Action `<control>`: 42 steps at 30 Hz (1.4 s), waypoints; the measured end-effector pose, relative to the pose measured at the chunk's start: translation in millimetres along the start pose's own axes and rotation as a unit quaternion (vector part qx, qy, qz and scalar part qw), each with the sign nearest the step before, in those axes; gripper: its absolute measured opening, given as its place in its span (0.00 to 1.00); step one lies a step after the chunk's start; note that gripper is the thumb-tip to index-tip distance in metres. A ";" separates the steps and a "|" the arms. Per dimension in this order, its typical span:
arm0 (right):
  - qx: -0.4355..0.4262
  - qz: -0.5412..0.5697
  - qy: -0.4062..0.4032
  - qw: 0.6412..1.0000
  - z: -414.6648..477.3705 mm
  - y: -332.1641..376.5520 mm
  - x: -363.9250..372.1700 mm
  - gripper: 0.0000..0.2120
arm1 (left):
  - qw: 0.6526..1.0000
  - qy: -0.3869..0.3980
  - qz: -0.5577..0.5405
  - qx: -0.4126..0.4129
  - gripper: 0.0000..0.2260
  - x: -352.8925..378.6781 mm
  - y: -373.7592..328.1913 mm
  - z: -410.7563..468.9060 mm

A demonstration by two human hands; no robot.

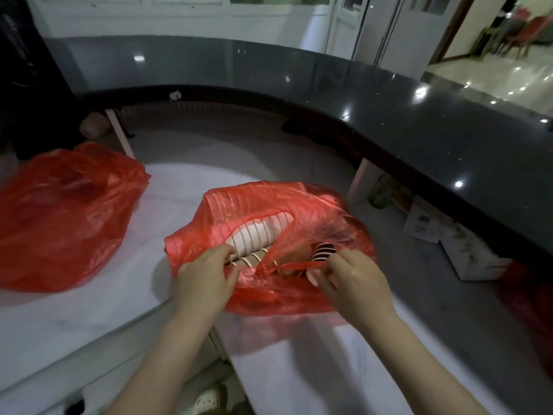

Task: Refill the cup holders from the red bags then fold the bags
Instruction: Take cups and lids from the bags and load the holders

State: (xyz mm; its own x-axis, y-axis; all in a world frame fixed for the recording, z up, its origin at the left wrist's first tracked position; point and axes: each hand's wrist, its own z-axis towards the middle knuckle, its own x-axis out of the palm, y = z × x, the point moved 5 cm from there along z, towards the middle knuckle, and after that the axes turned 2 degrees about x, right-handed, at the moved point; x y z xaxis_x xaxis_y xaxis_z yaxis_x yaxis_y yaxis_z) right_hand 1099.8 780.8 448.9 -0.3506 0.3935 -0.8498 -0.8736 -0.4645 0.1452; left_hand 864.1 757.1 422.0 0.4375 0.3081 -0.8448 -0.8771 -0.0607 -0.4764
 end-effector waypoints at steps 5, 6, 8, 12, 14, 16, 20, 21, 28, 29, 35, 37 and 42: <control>0.034 -0.109 0.192 0.975 15.7 -32.2 36.5 0.33 | 0.979 0.104 0.117 0.128 0.14 15.2 -39.4 31.4; 0.067 -0.112 0.226 0.965 15.9 -47.9 42.4 0.39 | 0.975 0.123 0.118 0.144 0.15 20.1 -48.6 38.0; 0.135 -0.040 0.249 0.958 17.9 -72.0 48.6 0.42 | 0.964 0.161 0.139 0.158 0.18 31.3 -64.2 49.4; 0.260 0.198 0.148 0.934 28.1 -94.6 45.0 0.24 | 0.957 0.224 0.151 0.106 0.25 57.8 -71.2 54.3; 0.265 0.179 0.149 0.936 29.6 -100.6 48.0 0.19 | 0.954 0.228 0.168 0.095 0.31 69.7 -69.2 49.0; 0.271 0.160 0.083 0.946 29.0 -100.8 36.8 0.11 | 0.948 0.220 0.205 0.104 0.35 78.7 -66.5 42.1; 0.044 0.181 -0.159 0.970 23.1 -50.4 -28.4 0.09 | 0.955 0.189 0.206 0.102 0.35 87.0 -61.4 35.2; -0.041 0.173 -0.139 0.974 20.5 -30.2 -32.3 0.09 | 0.957 0.190 0.196 0.101 0.35 87.3 -60.4 34.8; 0.007 -0.141 0.250 0.958 11.2 -41.0 35.1 0.29 | 0.958 0.249 0.107 0.090 0.34 85.1 -57.6 34.8; 0.020 -0.171 0.256 0.951 13.0 -47.2 36.7 0.29 | 0.957 0.253 0.106 0.091 0.33 85.1 -58.4 33.4; 0.096 -0.074 0.215 0.969 17.1 -63.7 27.2 0.27 | 0.964 0.248 0.079 0.047 0.31 72.4 -51.7 32.1; 0.159 0.029 0.169 0.972 18.8 -72.5 13.6 0.25 | 0.956 0.272 0.101 0.036 0.35 69.7 -50.1 32.3; 0.286 0.406 0.059 0.866 8.6 -87.2 -15.4 0.21 | 0.930 0.330 0.156 0.037 0.44 74.6 -52.3 29.5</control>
State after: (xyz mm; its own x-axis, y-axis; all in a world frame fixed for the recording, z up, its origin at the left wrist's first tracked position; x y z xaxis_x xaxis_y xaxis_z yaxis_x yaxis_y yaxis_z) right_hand 1178.4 822.0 453.7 -0.9201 0.0208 -0.3910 -0.3915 -0.0682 0.9176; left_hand 936.8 811.3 391.1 0.1640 -0.3643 -0.9167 -0.9824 0.0240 -0.1852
